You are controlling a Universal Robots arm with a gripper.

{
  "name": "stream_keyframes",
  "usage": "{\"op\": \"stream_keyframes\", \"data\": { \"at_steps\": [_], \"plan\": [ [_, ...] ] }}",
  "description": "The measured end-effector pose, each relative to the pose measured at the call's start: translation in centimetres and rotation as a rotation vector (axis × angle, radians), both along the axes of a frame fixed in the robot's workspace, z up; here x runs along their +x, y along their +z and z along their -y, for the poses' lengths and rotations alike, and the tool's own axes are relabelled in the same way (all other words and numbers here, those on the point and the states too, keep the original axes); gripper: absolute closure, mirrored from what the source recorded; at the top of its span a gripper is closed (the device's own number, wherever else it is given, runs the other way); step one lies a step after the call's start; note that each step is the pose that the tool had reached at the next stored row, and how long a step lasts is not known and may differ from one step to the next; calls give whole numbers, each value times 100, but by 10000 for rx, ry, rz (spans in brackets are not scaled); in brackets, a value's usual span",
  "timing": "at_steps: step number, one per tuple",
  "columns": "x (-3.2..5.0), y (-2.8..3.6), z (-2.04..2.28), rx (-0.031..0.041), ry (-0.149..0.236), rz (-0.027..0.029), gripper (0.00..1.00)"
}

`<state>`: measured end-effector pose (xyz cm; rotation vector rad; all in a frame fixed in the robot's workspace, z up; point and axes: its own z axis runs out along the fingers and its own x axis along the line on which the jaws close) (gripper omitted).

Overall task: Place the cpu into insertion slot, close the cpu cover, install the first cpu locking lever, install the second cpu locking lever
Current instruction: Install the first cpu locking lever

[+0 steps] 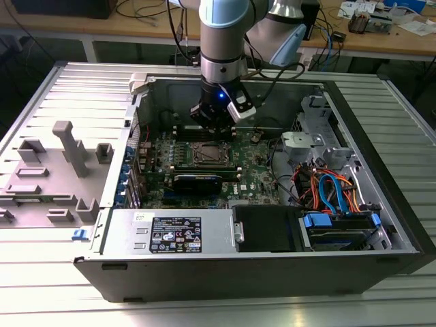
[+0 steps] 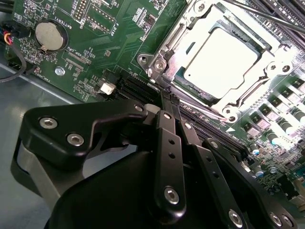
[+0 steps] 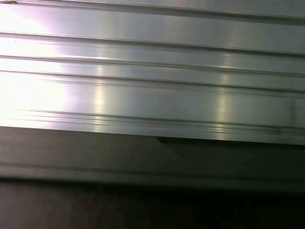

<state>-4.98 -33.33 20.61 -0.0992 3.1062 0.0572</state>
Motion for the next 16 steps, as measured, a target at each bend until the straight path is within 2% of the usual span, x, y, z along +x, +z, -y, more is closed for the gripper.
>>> {"op": "stream_keyframes", "data": {
  "at_steps": [16],
  "plan": [
    [33,13,1,-2,1,0,89]
  ]
}}
